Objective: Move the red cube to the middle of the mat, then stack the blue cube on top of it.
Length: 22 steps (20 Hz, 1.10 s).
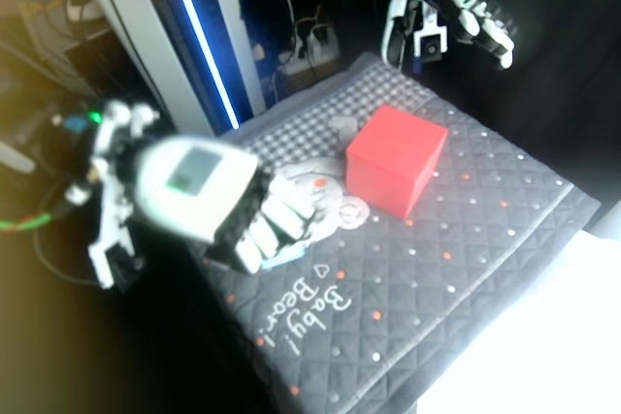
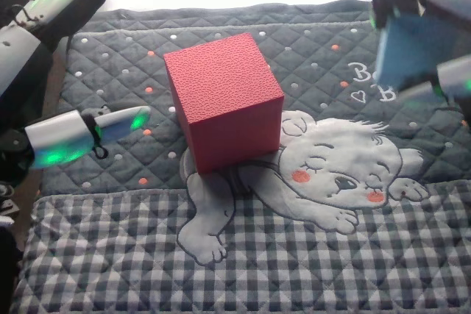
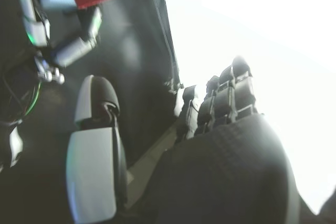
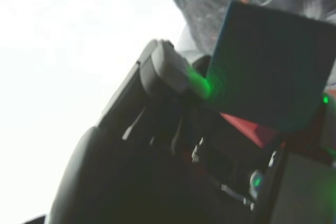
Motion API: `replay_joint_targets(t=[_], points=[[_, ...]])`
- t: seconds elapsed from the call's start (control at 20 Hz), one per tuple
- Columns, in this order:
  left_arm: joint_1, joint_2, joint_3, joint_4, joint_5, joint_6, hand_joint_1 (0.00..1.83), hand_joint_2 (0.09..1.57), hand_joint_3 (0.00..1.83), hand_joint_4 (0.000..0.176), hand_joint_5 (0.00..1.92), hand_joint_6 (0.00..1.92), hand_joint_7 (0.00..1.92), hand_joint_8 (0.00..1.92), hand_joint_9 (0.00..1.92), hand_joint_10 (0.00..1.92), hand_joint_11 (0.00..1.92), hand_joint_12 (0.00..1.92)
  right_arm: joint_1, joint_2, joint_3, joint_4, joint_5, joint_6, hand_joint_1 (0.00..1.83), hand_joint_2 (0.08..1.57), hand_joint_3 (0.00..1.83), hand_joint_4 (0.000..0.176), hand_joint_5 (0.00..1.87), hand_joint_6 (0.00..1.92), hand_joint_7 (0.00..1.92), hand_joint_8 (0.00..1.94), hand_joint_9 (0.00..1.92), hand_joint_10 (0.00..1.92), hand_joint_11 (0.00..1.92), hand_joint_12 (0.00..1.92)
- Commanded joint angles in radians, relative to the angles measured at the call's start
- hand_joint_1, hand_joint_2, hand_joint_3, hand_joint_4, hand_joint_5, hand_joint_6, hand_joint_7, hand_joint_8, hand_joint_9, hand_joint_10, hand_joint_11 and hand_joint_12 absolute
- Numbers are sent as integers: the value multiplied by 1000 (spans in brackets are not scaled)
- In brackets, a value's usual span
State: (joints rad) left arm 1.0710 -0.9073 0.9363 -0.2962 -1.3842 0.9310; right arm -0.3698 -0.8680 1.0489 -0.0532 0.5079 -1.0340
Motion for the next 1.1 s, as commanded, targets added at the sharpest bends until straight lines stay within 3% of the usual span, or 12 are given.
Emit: replay_joint_targets(t=[0.0, 0.1, 0.15, 0.2, 0.25, 0.3, 0.5, 0.55, 0.7, 0.8, 0.85, 1.05], points=[[-7, 4, 0, 10, -141, -3, 896, 1029, 4, 102, 115, 1, 0, 0, 0, 0, 0, 321, 30, -6, 8, -50, 119, 73, 1063, 1173, 321, 0, 622, 1611, 951, 1940, 1159, 1921, 1260, 1921], [-3, 4, 0, -2, -146, -3, 871, 1032, 3, 106, 126, 3, 0, 0, 0, 0, 0, 389, 75, -28, 23, -140, 126, 173, 1063, 1292, 72, 0, 590, 1564, 957, 1941, 1126, 1921, 1209, 1921], [9, 3, 0, -17, -157, -2, 894, 1027, 0, 98, 134, 5, 0, 0, 0, 0, 0, 405, 111, -51, 25, -186, 126, 180, 1363, 1213, 1, 0, 185, 993, 914, 1941, 1083, 1921, 1165, 1921], [21, 3, 1, -29, -170, -2, 924, 1018, 0, 89, 132, 3, 0, 0, 0, 0, 0, 463, 146, -68, 24, -212, 127, 181, 1318, 1065, 492, 0, 151, 490, 696, 1808, 1048, 1921, 1134, 1921], [32, 2, 0, -43, -183, -3, 912, 1018, 0, 85, 119, 3, 1, 0, 0, 0, 0, 541, 165, -83, 24, -230, 132, 181, 1318, 963, 730, 0, 116, 234, 681, 1798, 1038, 1921, 1117, 1921], [36, 1, 0, -48, -188, -3, 916, 1019, 0, 78, 112, 1, 6, 0, 0, 0, 0, 511, 170, -97, 24, -235, 141, 181, 1310, 993, 676, 0, 22, 52, 658, 1766, 971, 1921, 1017, 1921], [50, -3, 1, -78, -204, -3, 881, 1049, 4, 81, 81, 7, 3, 0, 0, 0, 0, 199, 176, -180, 61, -234, 172, 180, 1301, 1019, 632, 0, 52, 10, 649, 1756, 1017, 1921, 1065, 1921], [56, -4, 1, -84, -208, -3, 874, 1073, 6, 56, 75, 4, 1, 0, 0, 0, 0, 85, 176, -193, 68, -234, 172, 180, 1307, 990, 662, 0, 64, 11, 674, 1733, 1045, 1921, 1107, 1921], [67, -7, 0, -103, -221, -3, 884, 1088, 3, 33, 84, 2, 5, 1, 0, 0, 0, 115, 168, -241, 90, -229, 172, 195, 1309, 985, 670, 0, 107, 22, 676, 1730, 1043, 1921, 1112, 1921], [73, -7, 0, -107, -226, -3, 835, 1076, 0, 43, 99, 2, 15, 1, 0, 0, 0, 210, 147, -272, 111, -221, 182, 219, 1311, 1029, 527, 0, 303, 83, 691, 1643, 939, 1921, 1034, 1921], [76, -7, 0, -108, -229, -3, 834, 1076, 0, 34, 109, 5, 24, 3, 0, 0, 0, 226, 136, -287, 125, -222, 185, 248, 1312, 1032, 510, 0, 219, 43, 697, 1629, 967, 1921, 1069, 1921], [77, -9, -1, -110, -237, -5, 889, 1085, 1, 26, 109, 0, 21, 1, 0, 0, 0, 136, 101, -325, 154, -223, 188, 300, 1323, 976, 615, 0, 336, 80, 718, 1644, 1047, 1921, 1137, 1921]])
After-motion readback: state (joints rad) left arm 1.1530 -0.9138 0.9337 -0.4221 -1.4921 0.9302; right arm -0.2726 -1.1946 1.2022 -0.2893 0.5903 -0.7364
